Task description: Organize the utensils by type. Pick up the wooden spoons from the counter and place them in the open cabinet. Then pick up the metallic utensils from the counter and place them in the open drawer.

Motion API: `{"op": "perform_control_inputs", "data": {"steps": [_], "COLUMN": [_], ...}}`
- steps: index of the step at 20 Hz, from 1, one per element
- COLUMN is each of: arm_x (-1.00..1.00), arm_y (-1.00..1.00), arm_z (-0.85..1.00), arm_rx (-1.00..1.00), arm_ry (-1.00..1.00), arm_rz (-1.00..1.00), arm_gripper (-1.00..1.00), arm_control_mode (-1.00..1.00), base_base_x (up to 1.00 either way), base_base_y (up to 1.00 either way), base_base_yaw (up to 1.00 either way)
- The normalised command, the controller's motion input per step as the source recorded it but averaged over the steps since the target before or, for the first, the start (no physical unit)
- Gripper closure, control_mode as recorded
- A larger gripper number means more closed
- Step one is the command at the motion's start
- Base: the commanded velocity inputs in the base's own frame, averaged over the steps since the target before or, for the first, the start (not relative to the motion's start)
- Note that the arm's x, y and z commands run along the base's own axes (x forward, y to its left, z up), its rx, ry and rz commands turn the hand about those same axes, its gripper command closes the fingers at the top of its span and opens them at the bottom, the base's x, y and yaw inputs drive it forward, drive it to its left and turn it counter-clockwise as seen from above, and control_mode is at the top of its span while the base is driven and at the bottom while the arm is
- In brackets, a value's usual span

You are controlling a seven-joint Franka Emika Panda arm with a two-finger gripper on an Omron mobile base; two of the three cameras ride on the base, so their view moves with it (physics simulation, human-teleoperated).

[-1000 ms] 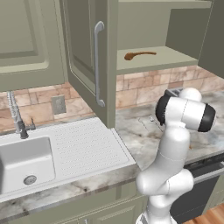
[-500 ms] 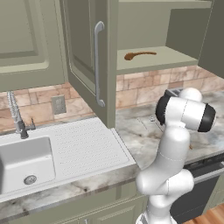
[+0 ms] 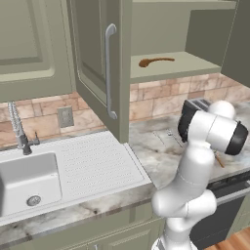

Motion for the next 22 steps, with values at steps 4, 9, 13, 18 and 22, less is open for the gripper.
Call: {"op": "perform_control_inputs", "data": {"steps": [4,9,13,18,22], "arm_x": [-0.37,-0.43,-0.35,-0.24,-0.2], "arm_y": [0.0,0.15,0.28,0.36,0.36], "arm_z": [0.51,0.52,0.51,0.59,0.67], "arm_rx": [0.01,0.0,0.0,0.0,0.0], "arm_ry": [-0.11,-0.2,-0.11,-0.08,-0.03], "arm_rz": [0.17,0.27,0.39,0.39,0.31], "arm_gripper": [1.0,1.0,1.0,1.0,1.0], "arm_control_mode": [-1.0,-1.0,-1.0,-1.0,-1.0], "base_base_x": [0.0,0.0,0.0,0.0,0.0], "base_base_y": [0.0,0.0,0.0,0.0,0.0], "base_base_yaw": [0.0,0.0,0.0,0.0,0.0]}}
